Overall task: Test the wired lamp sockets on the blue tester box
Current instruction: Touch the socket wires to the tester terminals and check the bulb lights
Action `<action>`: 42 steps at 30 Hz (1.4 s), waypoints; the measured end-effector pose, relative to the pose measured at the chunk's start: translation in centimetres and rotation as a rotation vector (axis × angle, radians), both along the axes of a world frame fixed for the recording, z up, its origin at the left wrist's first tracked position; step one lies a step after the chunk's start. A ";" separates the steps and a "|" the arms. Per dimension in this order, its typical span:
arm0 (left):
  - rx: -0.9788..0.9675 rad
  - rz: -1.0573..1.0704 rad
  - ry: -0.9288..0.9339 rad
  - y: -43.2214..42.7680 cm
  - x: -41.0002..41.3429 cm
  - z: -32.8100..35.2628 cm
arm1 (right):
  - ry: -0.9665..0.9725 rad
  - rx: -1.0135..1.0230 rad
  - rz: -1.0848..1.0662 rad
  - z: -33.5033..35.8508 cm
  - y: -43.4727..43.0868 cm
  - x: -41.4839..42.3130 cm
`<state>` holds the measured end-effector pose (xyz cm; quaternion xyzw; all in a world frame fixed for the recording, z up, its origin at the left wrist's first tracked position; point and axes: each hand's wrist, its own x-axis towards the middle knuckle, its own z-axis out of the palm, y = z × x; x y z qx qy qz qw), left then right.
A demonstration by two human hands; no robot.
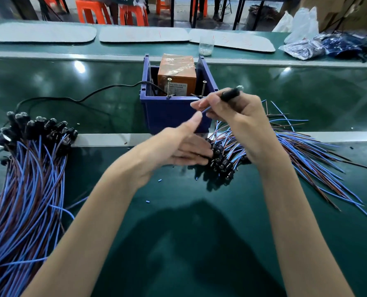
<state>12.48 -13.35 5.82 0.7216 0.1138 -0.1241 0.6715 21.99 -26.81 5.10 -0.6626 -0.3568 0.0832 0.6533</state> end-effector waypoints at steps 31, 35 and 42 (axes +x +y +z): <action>0.223 0.037 -0.257 -0.5 0.0 -0.7 | 0.221 -0.020 -0.040 1.6 -2.2 0.2; 0.266 0.037 -0.256 -0.1 0.1 -1.0 | 0.195 -0.089 -0.030 1.4 -1.7 -0.1; 0.298 0.043 -0.270 0.2 0.2 -1.3 | 0.131 -0.149 -0.043 1.1 -1.5 -0.1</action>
